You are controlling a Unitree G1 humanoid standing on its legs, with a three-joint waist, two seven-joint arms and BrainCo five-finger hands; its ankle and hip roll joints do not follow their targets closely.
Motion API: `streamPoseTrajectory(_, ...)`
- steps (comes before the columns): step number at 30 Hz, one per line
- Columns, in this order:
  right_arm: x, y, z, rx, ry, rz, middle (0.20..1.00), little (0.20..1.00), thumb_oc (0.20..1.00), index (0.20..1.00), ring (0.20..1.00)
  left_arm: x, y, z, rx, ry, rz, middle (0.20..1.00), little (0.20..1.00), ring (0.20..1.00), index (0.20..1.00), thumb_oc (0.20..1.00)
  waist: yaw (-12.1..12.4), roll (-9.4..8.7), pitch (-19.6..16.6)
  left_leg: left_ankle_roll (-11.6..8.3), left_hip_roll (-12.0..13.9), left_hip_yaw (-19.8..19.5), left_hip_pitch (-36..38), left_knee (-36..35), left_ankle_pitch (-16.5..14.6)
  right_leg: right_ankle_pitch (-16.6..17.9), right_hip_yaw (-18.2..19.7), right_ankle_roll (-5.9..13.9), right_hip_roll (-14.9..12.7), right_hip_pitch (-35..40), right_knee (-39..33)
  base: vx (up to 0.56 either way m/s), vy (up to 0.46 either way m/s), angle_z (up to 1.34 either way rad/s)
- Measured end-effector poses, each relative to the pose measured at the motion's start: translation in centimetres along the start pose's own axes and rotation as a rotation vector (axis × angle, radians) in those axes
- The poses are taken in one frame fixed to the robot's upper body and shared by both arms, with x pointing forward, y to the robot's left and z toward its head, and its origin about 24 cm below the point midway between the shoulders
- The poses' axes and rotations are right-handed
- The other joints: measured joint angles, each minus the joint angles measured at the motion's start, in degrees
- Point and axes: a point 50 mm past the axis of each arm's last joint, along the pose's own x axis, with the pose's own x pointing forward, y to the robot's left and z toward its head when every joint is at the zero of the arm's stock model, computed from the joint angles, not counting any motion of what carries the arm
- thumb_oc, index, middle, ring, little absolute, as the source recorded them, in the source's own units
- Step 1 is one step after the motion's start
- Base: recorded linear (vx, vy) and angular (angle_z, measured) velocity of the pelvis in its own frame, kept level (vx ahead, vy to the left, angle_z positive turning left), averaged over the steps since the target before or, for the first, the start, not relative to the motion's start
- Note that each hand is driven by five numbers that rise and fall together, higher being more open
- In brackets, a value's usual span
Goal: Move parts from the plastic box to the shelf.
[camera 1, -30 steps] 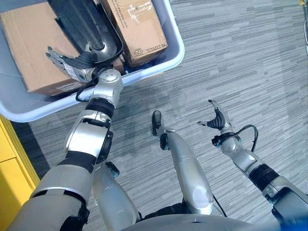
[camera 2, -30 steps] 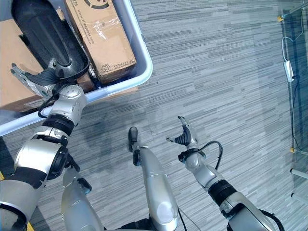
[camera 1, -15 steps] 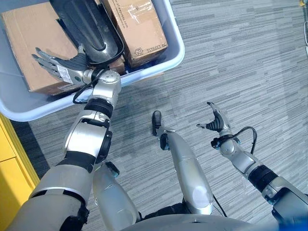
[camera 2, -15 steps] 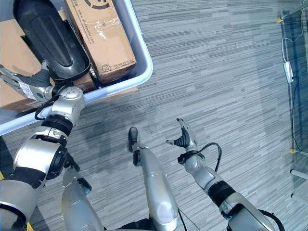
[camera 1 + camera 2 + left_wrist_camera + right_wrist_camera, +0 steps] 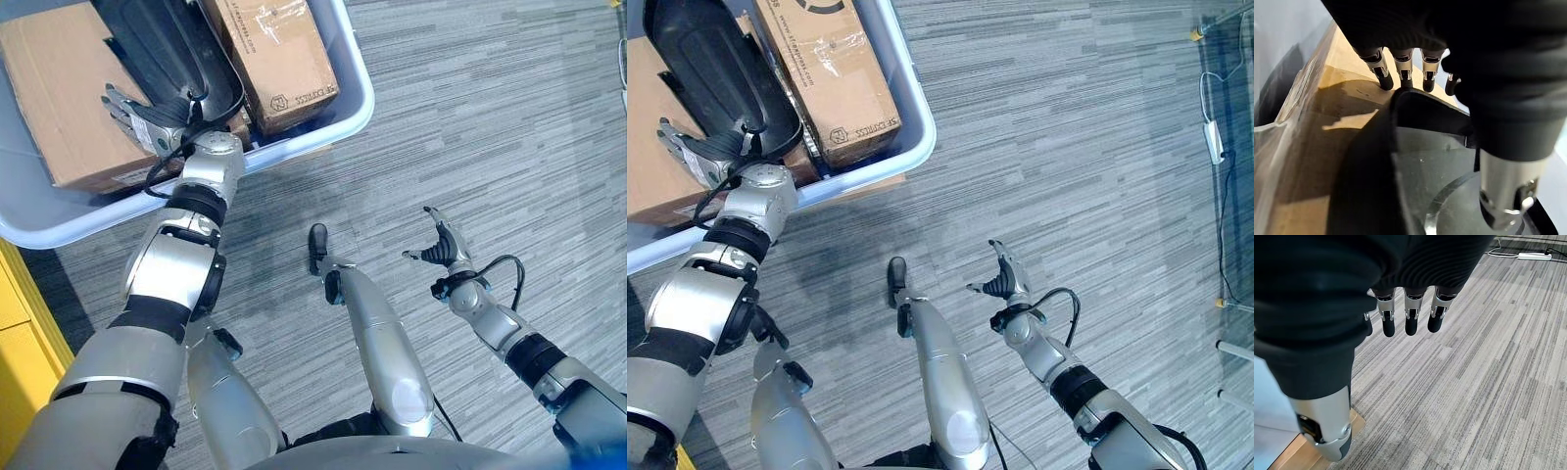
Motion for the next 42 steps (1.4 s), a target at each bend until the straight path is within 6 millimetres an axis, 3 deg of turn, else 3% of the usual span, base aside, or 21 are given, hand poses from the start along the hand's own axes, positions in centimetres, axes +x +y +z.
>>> streamPoseTrajectory(4,0.1,-0.1,0.0,-0.001,0.008,0.002,1.0,1.0,1.0,1.0,1.0,0.4,0.1,1.2,-0.133,0.098,0.013,1.0,1.0,1.0,1.0,1.0,0.12,0.0,0.0,0.53,0.0,0.1,-0.03,0.59,-1.08,-0.01,0.37,-0.02,0.0,-0.2,0.27,0.01,0.0,-0.03)
streamPoseTrajectory(8,0.1,-0.1,0.0,-0.004,0.014,0.01,1.0,1.0,1.0,1.0,1.0,0.4,0.1,1.5,-0.14,0.096,0.019,1.0,1.0,1.0,1.0,1.0,0.2,-0.02,-0.01,0.43,-0.08,0.19,-0.47,1.08,-1.74,0.03,0.75,0.04,-0.05,-0.73,0.42,0.0,-0.003,-0.01)
streamPoseTrajectory(24,0.2,-0.7,0.3,0.004,0.022,0.024,1.0,1.0,1.0,1.0,1.0,1.3,0.2,1.2,0.293,-0.166,-0.088,1.0,1.0,1.0,1.0,1.0,-0.01,-0.05,-0.03,0.54,-0.27,0.48,-2.11,1.97,-2.55,0.08,1.61,0.11,-0.2,-3.07,1.16,0.0,-0.006,0.0)
streamPoseTrajectory(39,0.4,-1.0,0.5,0.006,0.027,0.03,1.0,1.0,1.0,1.0,1.0,2.2,0.3,1.9,0.334,-0.168,-0.148,1.0,1.0,1.0,1.0,1.0,0.15,0.02,-0.05,0.37,-0.97,1.65,-3.09,2.26,-2.91,0.1,2.63,0.15,-0.81,-5.49,2.46,0.0,0.0,0.0)
streamPoseTrajectory(40,0.5,-1.2,0.4,0.008,0.034,0.027,1.0,1.0,1.0,1.0,1.0,2.2,0.3,2.1,0.297,-0.153,-0.154,0.896,0.896,0.896,0.896,0.896,0.18,0.02,-0.05,0.37,-1.18,1.64,-3.2,2.12,-2.91,0.16,2.64,0.25,-0.93,-5.71,2.46,0.0,0.0,0.0)
streamPoseTrajectory(41,0.5,-1.2,0.4,0.01,0.034,0.026,1.0,1.0,1.0,1.0,1.0,2.2,0.3,2.2,0.272,-0.14,-0.155,0.671,0.671,0.671,0.671,0.671,0.18,0.05,-0.07,0.35,-1.28,1.64,-3.18,2.09,-2.93,0.18,2.68,0.27,-1.0,-5.72,2.46,0.0,0.0,0.0)
streamPoseTrajectory(42,0.5,-1.2,0.4,0.01,0.034,0.026,1.0,1.0,1.0,1.0,1.0,2.3,0.3,2.3,0.225,-0.116,-0.158,0.592,0.592,0.592,0.592,0.592,0.21,0.1,-0.09,0.31,-1.33,1.65,-3.18,2.09,-2.95,0.19,2.75,0.3,-1.02,-5.71,2.45,0.0,0.0,0.0)
